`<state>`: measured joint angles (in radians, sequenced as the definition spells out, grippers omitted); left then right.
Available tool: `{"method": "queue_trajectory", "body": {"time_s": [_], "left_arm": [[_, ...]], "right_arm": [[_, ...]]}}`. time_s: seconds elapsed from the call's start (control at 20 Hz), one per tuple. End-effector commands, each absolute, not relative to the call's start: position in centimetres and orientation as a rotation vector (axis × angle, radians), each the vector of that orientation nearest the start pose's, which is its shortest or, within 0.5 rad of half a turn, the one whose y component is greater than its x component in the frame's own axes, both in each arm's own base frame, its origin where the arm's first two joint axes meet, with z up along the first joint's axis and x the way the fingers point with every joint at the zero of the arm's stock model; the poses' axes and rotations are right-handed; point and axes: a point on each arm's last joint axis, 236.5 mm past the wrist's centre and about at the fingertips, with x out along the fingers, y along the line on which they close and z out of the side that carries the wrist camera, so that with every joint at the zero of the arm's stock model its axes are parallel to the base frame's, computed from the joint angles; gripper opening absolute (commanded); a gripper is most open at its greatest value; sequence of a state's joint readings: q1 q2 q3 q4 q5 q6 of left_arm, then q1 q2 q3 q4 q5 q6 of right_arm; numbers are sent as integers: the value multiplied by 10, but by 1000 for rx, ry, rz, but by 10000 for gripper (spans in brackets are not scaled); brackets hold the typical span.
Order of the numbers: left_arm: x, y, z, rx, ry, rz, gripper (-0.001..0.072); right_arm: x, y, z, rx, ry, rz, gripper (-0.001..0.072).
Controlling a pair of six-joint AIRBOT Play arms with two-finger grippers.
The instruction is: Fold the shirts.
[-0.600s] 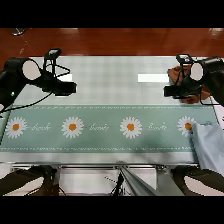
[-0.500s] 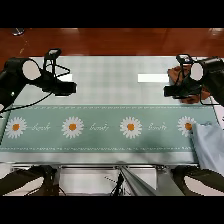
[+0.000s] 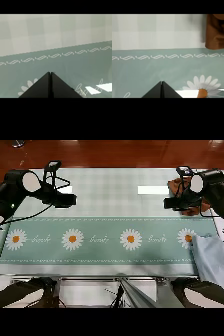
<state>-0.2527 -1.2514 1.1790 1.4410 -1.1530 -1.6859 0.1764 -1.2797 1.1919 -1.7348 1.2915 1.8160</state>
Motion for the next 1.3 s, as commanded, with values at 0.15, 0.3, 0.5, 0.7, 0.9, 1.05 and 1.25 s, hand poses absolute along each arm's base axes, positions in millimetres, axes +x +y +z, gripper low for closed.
{"method": "queue_trajectory", "body": {"time_s": [0.15, 0.3, 0.5, 0.7, 0.9, 1.05, 1.25], "left_arm": [[369, -124, 27, -62, 1249, -219, 30], [377, -125, 30, -69, 1213, -220, 31], [402, -128, 38, -88, 1107, -220, 155], [413, -122, 25, -82, 1108, -199, 700], [414, -122, 10, -77, 1138, -193, 699], [414, -122, 2, -75, 1157, -190, 700], [414, -122, -11, -72, 1186, -185, 699]], "right_arm": [[411, 39, 30, -29, 1128, -69, 21], [440, 22, 48, -140, 988, -91, 23], [484, -64, 67, -247, 800, -290, 434], [498, -148, 28, 11, 800, -433, 620], [514, -192, -25, 224, 900, -466, 619], [519, -196, -72, 322, 1022, -438, 619], [514, -183, -100, 368, 1149, -397, 491]]}}
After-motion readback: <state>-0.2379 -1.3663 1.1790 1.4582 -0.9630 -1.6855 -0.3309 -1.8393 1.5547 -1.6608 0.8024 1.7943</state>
